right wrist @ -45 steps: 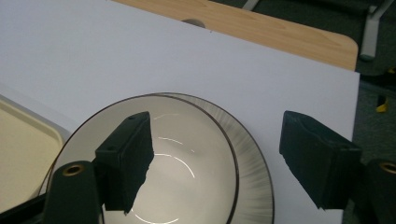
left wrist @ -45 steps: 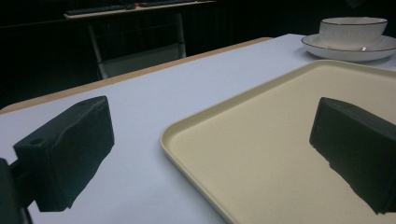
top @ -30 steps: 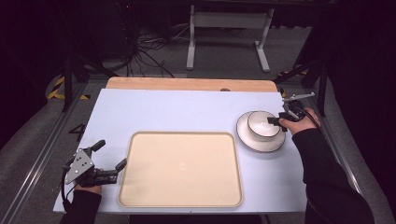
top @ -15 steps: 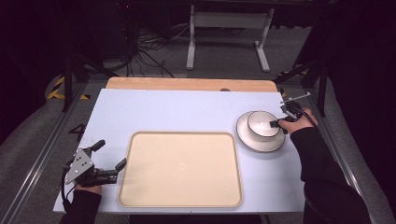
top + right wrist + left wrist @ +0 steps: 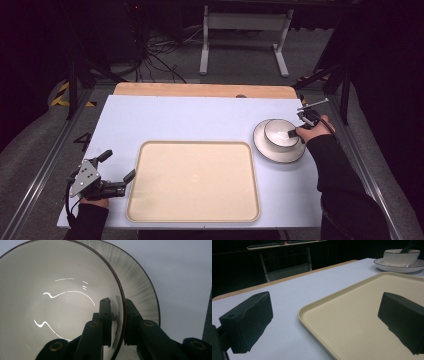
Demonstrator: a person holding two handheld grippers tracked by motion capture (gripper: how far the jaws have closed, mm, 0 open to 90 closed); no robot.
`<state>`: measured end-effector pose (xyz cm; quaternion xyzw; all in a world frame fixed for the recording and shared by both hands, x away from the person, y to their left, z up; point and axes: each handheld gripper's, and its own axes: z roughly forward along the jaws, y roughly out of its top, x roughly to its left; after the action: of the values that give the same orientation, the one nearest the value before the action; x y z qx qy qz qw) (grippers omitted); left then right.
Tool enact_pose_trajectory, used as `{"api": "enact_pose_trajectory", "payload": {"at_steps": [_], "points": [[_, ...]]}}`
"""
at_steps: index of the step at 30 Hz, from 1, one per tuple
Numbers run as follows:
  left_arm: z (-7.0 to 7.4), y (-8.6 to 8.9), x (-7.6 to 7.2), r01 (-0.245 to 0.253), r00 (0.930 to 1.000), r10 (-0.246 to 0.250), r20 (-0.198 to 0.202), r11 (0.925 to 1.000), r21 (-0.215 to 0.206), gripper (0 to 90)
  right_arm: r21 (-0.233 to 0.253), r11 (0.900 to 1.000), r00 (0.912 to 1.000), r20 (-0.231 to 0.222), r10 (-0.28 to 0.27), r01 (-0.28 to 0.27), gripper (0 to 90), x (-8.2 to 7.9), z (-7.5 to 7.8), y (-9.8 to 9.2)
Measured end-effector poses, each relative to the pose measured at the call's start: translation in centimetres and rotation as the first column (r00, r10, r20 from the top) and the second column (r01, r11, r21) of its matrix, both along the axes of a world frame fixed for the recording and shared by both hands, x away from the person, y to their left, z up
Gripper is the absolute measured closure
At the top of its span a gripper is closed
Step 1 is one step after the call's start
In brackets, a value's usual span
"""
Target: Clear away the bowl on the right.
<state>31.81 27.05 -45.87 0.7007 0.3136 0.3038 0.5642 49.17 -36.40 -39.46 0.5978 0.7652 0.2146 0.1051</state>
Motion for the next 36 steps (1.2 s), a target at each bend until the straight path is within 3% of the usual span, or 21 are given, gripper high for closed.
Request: {"api": "enact_pose_trajectory", "payload": {"at_steps": [4, 9, 16, 26, 36], "points": [[0.0, 0.0, 0.0, -0.001, 1.0, 0.001, 0.0, 1.0, 0.0, 0.3, 0.039, 0.999, 0.9995, -0.018, -0.026, 0.027, 83.0, 0.0, 0.1, -0.1], [0.0, 0.0, 0.0, 0.0, 1.0, 0.0, 0.001, 1.0, 0.0, 0.3, 0.035, 0.999, 0.9989, -0.02, -0.041, 0.042, 83.2, -0.1, 0.2, 0.2], [0.0, 0.0, 0.0, -0.001, 1.0, 0.001, 0.001, 1.0, 0.0, 0.3, 0.069, 0.996, 0.9976, -0.038, -0.057, 0.06, 83.1, -0.4, 0.5, 0.4], [0.0, 0.0, 0.0, -0.002, 1.0, 0.002, 0.0, 1.0, 0.001, 0.3, 0.054, 0.998, 0.9993, -0.025, -0.026, 0.028, 82.8, -0.7, 1.7, 0.9], [0.0, -0.1, 0.0, 0.0, 1.0, 0.0, 0.003, 1.0, 0.001, 0.3, 0.05, 0.998, 0.9993, -0.025, -0.028, 0.03, 82.7, -1.1, 3.7, 1.2]]}}
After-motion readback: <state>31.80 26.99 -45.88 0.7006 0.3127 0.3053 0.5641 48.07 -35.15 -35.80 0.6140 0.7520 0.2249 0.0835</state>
